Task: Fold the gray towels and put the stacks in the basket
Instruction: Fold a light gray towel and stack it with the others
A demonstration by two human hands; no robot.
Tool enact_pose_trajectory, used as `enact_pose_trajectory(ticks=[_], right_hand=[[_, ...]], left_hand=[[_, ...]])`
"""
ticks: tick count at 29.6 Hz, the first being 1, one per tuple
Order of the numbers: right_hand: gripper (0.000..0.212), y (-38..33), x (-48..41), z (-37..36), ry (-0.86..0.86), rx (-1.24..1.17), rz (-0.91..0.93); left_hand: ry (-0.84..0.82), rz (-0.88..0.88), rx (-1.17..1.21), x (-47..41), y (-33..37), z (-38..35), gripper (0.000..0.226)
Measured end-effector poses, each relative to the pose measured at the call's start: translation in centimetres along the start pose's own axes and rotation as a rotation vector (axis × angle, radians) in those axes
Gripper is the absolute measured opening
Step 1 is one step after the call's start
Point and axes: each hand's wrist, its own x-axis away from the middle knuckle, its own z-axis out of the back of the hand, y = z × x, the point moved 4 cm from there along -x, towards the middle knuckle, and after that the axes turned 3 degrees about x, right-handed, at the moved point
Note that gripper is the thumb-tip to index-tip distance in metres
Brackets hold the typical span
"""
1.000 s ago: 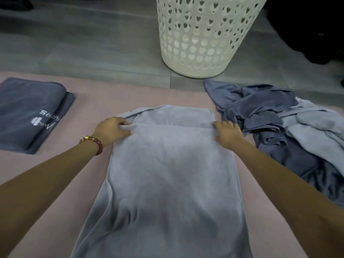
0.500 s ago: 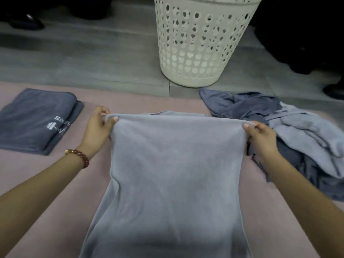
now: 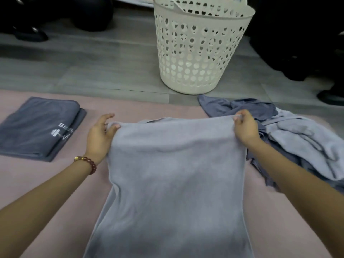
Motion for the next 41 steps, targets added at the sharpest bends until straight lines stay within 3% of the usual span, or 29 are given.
enact_pose_trajectory(ticks=[4, 7, 10, 14, 18, 22, 24, 28, 30, 34, 41], right_hand=[[0.024, -0.9, -3.3, -2.0, 0.044, -0.008, 0.04], [0.026, -0.3, -5.3, -6.0, -0.011, -0.014, -0.002], [0.028, 1.0, -6.3, -10.6, -0.044, -0.054, -0.024], [0.023, 2.5, -7.2, -15.2, -0.179, -0.057, -0.051], [0.021, 2.4, -8.7, -16.3, -0.305, -0.008, 0.14], [0.016, 3.8, -9.9, -16.7, -0.338, 0.195, 0.21], [0.014, 4.0, -10.4, -16.7, -0.356, 0.182, 0.217], [0.009, 3.7, -10.5, -15.7, -0.417, -0.005, 0.059], [0.01, 3.3, -10.2, -15.0, -0.428, -0.152, 0.021], [0.018, 2.6, -9.0, -12.0, -0.318, -0.337, 0.019], [0.019, 2.1, -4.5, -4.4, -0.27, -0.42, 0.028]], left_hand=[[0.026, 0.004, 0.025, -3.2, -0.8, -0.7, 0.026], [-0.083, 0.048, -0.016, -5.1, -3.4, -2.6, 0.006], [-0.209, 0.094, -0.037, -5.1, -6.0, -4.5, 0.023], [-0.263, 0.108, -0.185, -5.3, -7.8, -5.6, 0.01], [-0.305, -0.01, -0.289, -4.8, -8.3, -6.1, 0.005], [-0.312, -0.076, -0.313, -5.3, -8.7, -6.6, 0.025], [-0.281, -0.019, -0.169, -5.2, -8.3, -6.7, 0.01], [-0.039, 0.033, -0.013, -5.5, -7.5, -6.2, 0.012], [0.008, 0.006, -0.003, -5.6, -6.4, -5.7, 0.013], [-0.033, -0.105, -0.022, -5.3, -4.0, -4.8, 0.018], [-0.109, -0.225, -0.029, -5.2, 1.0, -1.5, 0.019]])
